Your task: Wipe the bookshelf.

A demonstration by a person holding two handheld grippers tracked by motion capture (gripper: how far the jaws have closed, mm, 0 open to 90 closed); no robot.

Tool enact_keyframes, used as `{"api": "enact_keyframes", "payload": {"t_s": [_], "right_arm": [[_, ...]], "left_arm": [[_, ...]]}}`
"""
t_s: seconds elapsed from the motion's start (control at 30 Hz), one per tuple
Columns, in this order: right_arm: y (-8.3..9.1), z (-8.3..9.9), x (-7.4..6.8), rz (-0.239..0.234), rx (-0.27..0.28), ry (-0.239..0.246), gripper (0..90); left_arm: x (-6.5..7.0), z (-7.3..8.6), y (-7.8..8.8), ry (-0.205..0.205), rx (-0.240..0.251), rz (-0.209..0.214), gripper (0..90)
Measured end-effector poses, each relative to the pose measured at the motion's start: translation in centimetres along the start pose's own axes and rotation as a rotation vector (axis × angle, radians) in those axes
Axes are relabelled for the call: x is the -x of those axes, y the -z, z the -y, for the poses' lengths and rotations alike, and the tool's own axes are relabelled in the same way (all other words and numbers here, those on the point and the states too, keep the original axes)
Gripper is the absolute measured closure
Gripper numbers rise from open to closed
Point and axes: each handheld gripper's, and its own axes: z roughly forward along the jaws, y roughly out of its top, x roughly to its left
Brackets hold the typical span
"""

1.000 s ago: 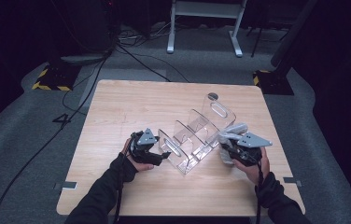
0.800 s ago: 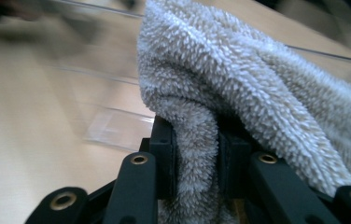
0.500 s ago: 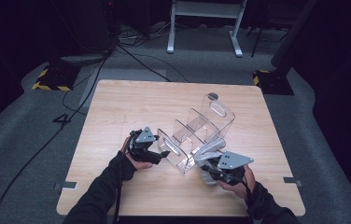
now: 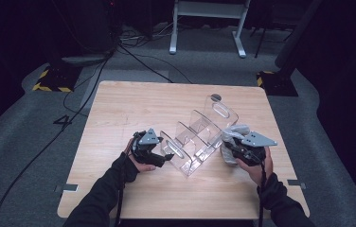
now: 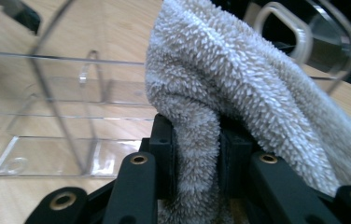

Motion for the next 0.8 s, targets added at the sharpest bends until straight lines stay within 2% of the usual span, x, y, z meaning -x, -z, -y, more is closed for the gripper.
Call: {"api": "enact_keyframes", "payload": {"t_s": [0.07,0.1,0.13,0.27,0.33,0.4,0.57,0.67,0.77,0.8], "right_arm": [[0.1,0.0,-0.8,-0.055,0.001,0.022,72.1],[0.3,0.1,-1.8,-0.110,0.003,0.041,72.1],[0.5,0.2,-2.5,-0.144,0.002,0.057,72.1],[1.3,0.0,-6.7,-0.305,0.010,0.183,72.1],[1.6,-0.1,-7.8,-0.343,0.014,0.216,72.1],[1.6,0.0,-8.1,-0.366,0.019,0.216,72.1],[1.9,0.0,-7.2,-0.339,0.025,0.206,72.2],[2.5,-0.1,-5.4,-0.243,0.034,0.129,71.9],[2.7,-0.1,-3.1,-0.173,0.052,0.033,71.9],[2.7,-0.1,-3.1,-0.173,0.052,0.033,71.9]], "left_arm": [[0.1,0.0,0.1,0.003,0.004,0.007,21.3],[0.2,0.0,0.1,-0.001,0.003,0.012,22.0],[0.4,0.0,0.1,-0.004,-0.003,0.015,22.5],[1.0,0.0,0.2,-0.021,-0.011,0.017,22.6],[1.4,0.1,0.3,-0.028,-0.013,0.015,22.5],[1.4,0.3,0.4,-0.023,-0.008,0.014,23.1],[1.6,0.3,0.5,-0.025,-0.008,0.024,24.6],[1.7,0.3,0.5,-0.032,-0.005,0.031,24.9],[1.8,0.3,0.5,-0.030,-0.002,0.035,24.7],[1.8,0.3,0.4,-0.031,0.000,0.037,24.7]]}}
